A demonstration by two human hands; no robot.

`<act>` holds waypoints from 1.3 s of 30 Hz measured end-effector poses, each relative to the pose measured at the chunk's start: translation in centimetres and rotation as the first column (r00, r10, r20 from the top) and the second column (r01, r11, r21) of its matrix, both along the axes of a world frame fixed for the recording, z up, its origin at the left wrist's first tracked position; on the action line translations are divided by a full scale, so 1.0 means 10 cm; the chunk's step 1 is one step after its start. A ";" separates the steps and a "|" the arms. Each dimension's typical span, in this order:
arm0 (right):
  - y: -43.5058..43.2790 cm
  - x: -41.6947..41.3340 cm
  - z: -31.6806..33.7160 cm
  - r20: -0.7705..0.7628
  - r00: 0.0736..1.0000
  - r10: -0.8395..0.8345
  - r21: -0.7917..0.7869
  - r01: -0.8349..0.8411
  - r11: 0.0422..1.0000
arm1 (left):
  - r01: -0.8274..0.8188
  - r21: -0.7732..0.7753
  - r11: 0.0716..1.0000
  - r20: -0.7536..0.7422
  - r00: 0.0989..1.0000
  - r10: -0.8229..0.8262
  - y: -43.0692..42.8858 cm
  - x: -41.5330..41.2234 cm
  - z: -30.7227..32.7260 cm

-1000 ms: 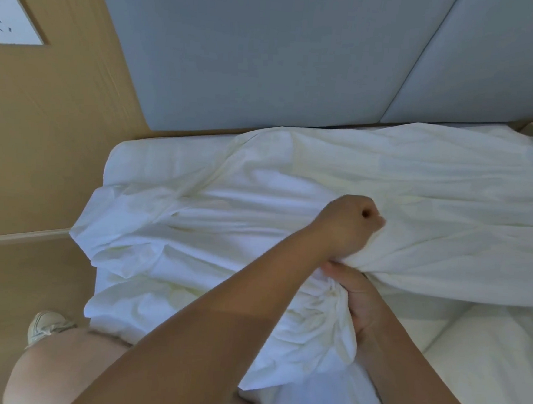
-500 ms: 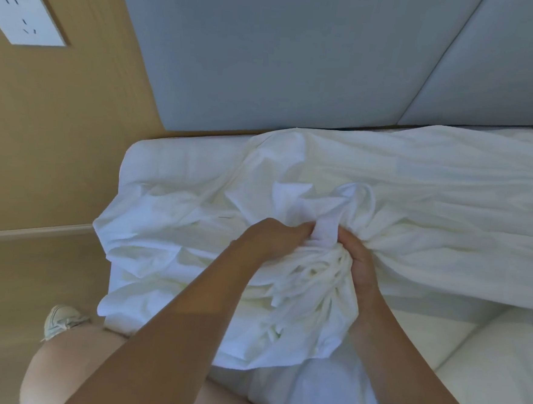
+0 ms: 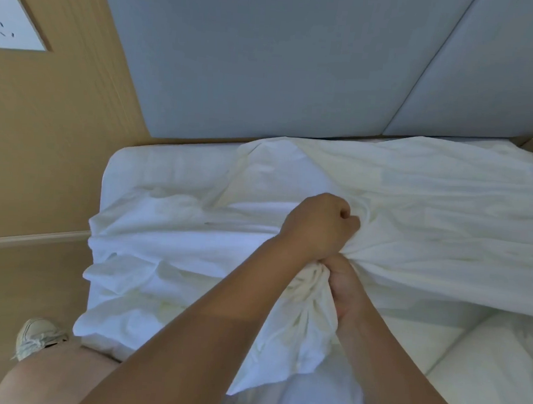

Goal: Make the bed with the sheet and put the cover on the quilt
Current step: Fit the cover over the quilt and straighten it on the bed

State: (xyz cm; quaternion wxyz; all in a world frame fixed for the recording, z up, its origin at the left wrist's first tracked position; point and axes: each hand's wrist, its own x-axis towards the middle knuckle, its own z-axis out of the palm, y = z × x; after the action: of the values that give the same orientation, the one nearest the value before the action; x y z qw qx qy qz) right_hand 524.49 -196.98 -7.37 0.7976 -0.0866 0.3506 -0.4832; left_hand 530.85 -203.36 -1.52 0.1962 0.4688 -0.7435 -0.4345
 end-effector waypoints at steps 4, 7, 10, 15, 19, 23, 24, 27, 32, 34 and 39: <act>-0.03 -0.02 -0.02 0.012 1.000 -0.028 -0.016 0.028 0.999 | -0.136 0.121 0.983 0.063 0.990 0.129 -0.14 0.27 -0.10; -0.01 -0.02 0.02 -0.005 1.000 -0.007 -0.041 0.006 0.999 | -0.279 0.279 0.919 0.277 0.940 0.201 -0.15 0.60 -0.35; 0.03 0.01 -0.02 -0.037 0.999 0.040 0.009 -0.040 0.999 | -0.285 0.495 0.821 0.256 0.951 0.176 -0.03 0.73 -0.54; 0.11 0.05 -0.11 -0.029 0.999 0.034 0.110 -0.031 0.993 | -0.399 0.416 0.817 0.384 0.892 0.240 0.03 0.54 -0.75; 0.16 0.06 -0.14 -0.088 0.996 0.001 0.179 0.015 0.984 | -0.424 0.611 0.668 -0.068 0.814 0.578 -0.10 0.50 -0.58; 0.17 0.08 -0.11 -0.076 0.997 -0.029 0.148 0.040 0.988 | -0.230 0.531 0.816 -0.402 0.780 0.481 -0.09 0.26 -0.08; 0.16 0.07 -0.10 -0.045 0.998 -0.033 0.115 0.038 0.993 | -0.206 0.450 0.869 -0.375 0.840 0.393 -0.05 0.17 -0.02; 0.13 0.06 -0.06 0.043 0.999 -0.031 0.066 0.028 0.997 | -0.187 0.154 0.970 -0.161 0.964 0.211 0.05 0.00 -0.07; 0.13 0.05 -0.15 0.078 0.994 -0.082 0.043 0.079 0.996 | -0.291 0.198 0.936 -0.169 0.930 0.325 0.01 0.25 -0.21; 0.15 0.04 -0.15 0.084 0.993 -0.077 0.045 0.074 0.996 | -0.304 0.123 0.945 -0.021 0.951 0.308 -0.02 0.41 -0.33; 0.14 0.03 -0.11 0.030 0.997 -0.070 0.018 0.070 0.997 | -0.239 0.124 0.963 0.375 0.910 0.177 -0.03 0.63 -0.61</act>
State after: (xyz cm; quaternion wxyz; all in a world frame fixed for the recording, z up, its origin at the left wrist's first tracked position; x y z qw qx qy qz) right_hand 524.82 -195.62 -8.43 0.7861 -0.0602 0.3451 -0.5092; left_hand 537.16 -203.70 -7.58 0.0618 0.6320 -0.6734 -0.3785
